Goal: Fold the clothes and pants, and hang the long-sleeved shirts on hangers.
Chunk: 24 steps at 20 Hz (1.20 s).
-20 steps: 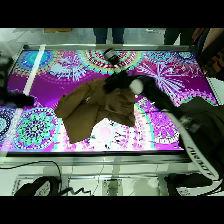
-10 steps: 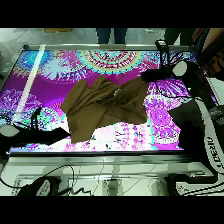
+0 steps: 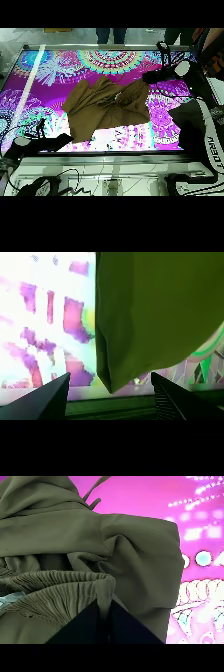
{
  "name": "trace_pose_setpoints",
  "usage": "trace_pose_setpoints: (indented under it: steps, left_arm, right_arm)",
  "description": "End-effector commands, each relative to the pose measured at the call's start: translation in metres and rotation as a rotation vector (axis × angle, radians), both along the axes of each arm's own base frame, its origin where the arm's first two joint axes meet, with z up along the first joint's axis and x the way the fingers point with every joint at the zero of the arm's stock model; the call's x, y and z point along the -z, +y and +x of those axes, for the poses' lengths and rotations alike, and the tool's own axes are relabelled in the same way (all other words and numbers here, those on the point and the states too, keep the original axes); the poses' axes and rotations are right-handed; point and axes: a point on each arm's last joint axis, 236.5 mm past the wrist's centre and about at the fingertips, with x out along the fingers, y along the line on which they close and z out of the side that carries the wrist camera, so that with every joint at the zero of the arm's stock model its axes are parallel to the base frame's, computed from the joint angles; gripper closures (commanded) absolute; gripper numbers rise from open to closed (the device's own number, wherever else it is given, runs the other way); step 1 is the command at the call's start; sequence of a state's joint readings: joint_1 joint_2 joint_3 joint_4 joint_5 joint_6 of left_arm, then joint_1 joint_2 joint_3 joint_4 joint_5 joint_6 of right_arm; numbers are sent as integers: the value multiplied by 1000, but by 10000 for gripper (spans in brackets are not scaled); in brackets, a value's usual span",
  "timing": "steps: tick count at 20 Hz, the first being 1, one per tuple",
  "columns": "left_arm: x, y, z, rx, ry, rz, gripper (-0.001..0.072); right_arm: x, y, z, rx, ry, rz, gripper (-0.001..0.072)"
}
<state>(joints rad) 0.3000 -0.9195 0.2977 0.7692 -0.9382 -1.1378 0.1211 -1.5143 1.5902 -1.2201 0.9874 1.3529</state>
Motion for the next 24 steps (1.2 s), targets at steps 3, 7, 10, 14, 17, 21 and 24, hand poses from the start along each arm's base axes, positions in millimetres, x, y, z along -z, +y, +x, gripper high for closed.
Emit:
trace_pose_setpoints:
  steps: [3,7,10,14,17,21,24]
  left_arm:
    - [16,-16,16,-21,-14,-86,159]
    - [25,-44,8,65,15,-127,492]
    - [17,-46,20,77,-18,-125,692]
    - [-51,-10,111,-51,-206,-104,696]
    - [-148,67,190,-232,-447,-42,698]
    - [-257,186,220,-440,-675,142,699]
    - [-286,255,203,-523,-703,315,699]
  right_arm:
    - [-5,0,5,9,-25,9,679]
    - [-6,0,7,13,-35,10,678]
    - [-8,-4,10,21,-52,0,678]
    - [-34,-39,29,150,-108,19,679]
    - [-67,-92,39,272,-150,50,679]
    - [-85,-177,26,441,-135,63,680]
    - [-102,-222,6,524,-148,54,681]
